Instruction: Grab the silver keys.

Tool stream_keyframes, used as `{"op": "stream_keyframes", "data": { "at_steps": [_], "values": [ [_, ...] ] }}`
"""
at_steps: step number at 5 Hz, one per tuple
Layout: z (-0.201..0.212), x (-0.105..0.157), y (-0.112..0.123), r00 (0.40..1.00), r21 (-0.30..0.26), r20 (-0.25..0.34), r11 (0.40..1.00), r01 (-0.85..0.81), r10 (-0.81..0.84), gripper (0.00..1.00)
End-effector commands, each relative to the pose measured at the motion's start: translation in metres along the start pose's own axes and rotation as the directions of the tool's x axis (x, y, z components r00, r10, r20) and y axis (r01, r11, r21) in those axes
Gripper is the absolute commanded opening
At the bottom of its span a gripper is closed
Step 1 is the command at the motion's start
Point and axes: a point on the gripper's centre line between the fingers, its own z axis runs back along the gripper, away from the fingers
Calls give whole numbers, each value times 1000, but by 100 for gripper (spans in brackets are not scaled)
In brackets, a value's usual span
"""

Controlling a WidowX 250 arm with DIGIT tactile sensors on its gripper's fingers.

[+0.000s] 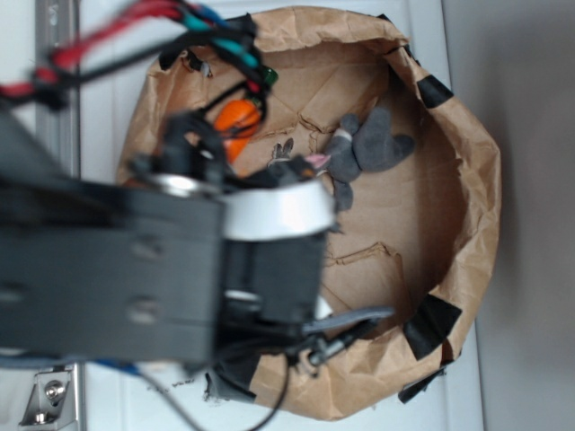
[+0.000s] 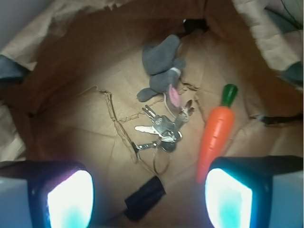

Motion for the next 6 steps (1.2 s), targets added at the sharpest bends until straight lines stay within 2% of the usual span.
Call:
{"op": "stream_keyframes", "data": {
  "at_steps": [1, 5, 6],
  "values": [
    [-16, 11, 6, 998, 0, -3, 998, -67, 67, 100],
    [-16, 11, 6, 998, 0, -3, 998, -67, 67, 100],
    [-47, 8, 27, 1000, -18, 4, 1000, 6, -6, 100]
  ]
}}
